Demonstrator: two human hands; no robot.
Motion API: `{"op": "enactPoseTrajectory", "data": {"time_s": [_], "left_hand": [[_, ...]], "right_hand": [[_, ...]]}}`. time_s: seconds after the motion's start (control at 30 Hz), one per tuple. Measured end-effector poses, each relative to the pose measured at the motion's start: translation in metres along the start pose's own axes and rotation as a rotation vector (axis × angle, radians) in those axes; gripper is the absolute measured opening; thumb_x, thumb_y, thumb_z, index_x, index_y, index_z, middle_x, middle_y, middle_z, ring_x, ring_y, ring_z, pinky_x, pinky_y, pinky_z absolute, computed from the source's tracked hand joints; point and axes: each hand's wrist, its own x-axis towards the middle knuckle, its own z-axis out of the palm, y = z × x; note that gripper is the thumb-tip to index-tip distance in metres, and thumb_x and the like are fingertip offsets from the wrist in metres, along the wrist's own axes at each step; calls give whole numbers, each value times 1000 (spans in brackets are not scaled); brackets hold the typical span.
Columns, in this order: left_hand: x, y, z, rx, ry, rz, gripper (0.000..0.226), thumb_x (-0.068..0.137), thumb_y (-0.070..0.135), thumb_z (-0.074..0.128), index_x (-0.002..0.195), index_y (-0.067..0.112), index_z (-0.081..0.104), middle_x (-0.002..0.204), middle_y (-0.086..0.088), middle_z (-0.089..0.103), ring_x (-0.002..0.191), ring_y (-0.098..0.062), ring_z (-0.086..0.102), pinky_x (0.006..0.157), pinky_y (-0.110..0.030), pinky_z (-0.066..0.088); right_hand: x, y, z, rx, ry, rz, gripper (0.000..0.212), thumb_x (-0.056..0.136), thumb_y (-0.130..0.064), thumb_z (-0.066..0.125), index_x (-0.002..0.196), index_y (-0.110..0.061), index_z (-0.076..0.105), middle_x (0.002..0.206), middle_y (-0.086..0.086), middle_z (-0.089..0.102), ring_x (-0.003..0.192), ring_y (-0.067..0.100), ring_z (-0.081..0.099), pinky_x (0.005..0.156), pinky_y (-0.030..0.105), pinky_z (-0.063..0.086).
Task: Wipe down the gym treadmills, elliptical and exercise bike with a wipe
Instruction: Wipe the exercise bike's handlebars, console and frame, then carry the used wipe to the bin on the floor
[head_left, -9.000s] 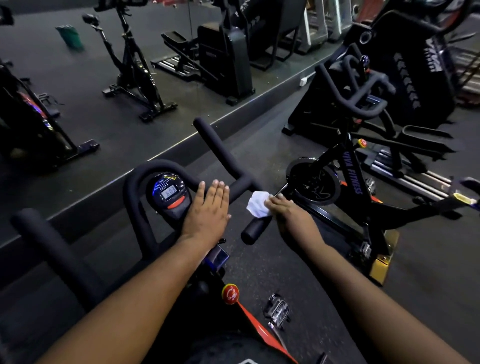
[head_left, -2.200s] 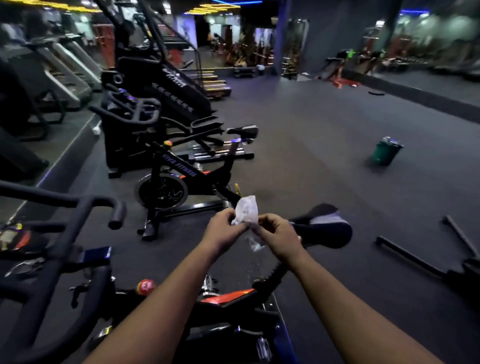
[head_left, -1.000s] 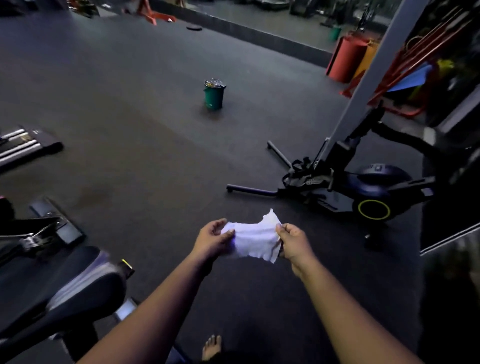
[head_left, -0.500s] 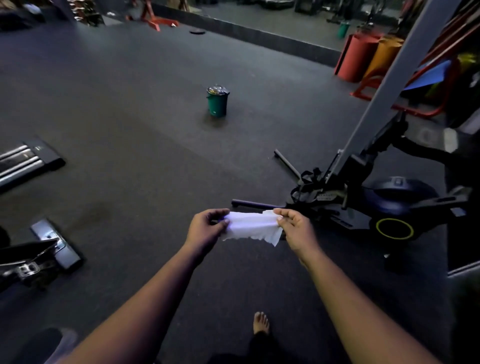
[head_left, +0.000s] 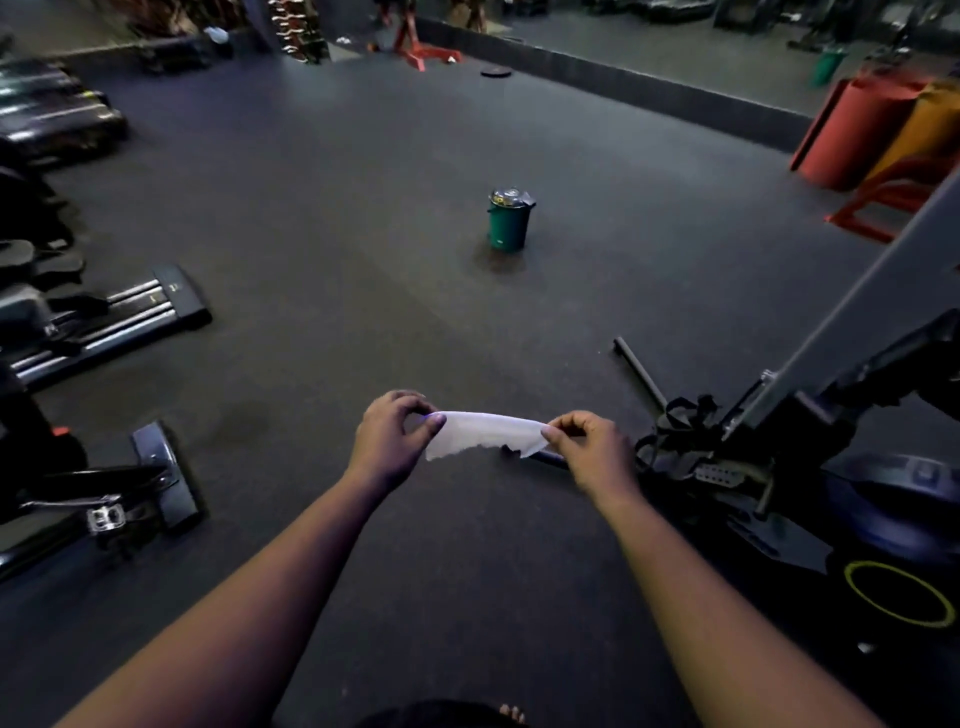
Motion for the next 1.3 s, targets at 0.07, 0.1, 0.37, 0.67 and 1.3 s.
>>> {"op": "enactPoseTrajectory", "data": {"time_s": [0.07, 0.1, 0.37, 0.67, 1.3], "left_hand": [[15, 4, -1, -99, -54, -32, 12, 92, 29, 75, 85, 22, 69, 90, 12, 71, 88, -7, 64, 79, -23, 48], [24, 4, -2, -147, -95, -40, 12, 93, 27, 75, 84, 22, 68, 85, 12, 71, 82, -5, 64, 75, -22, 48], [129, -28, -19, -332, -318, 56, 17, 89, 33, 77, 90, 17, 72, 78, 2, 70, 71, -6, 58, 69, -30, 49], [238, -80, -89, -706, -146, -101, 16, 96, 18, 70, 106, 5, 73, 85, -4, 72, 75, -13, 59, 65, -22, 50], [385, -175, -104, -842, -280, -447, 19, 97, 7, 67, 115, 12, 70, 93, -5, 75, 76, -15, 67, 61, -28, 55]], "right_hand": [[25, -3, 2, -186, -11, -76, 7, 89, -30, 76, 84, -26, 71, 90, -2, 69, 90, 20, 65, 78, 31, 47], [35, -6, 4, -278, -46, -90, 8, 91, -32, 72, 89, -23, 71, 97, 3, 66, 97, 24, 62, 83, 32, 45], [123, -70, 70, -454, -400, -291, 60, 96, -49, 62, 150, -32, 41, 163, -5, 30, 154, 18, 15, 123, 50, 20], [198, -144, 158, 162, -530, -123, 31, 89, -34, 76, 91, -4, 68, 79, 7, 67, 76, 11, 58, 70, 33, 45], [370, -223, 286, 574, -534, 235, 25, 99, 3, 54, 119, -7, 66, 111, 16, 75, 99, 28, 73, 81, 43, 60]]}}
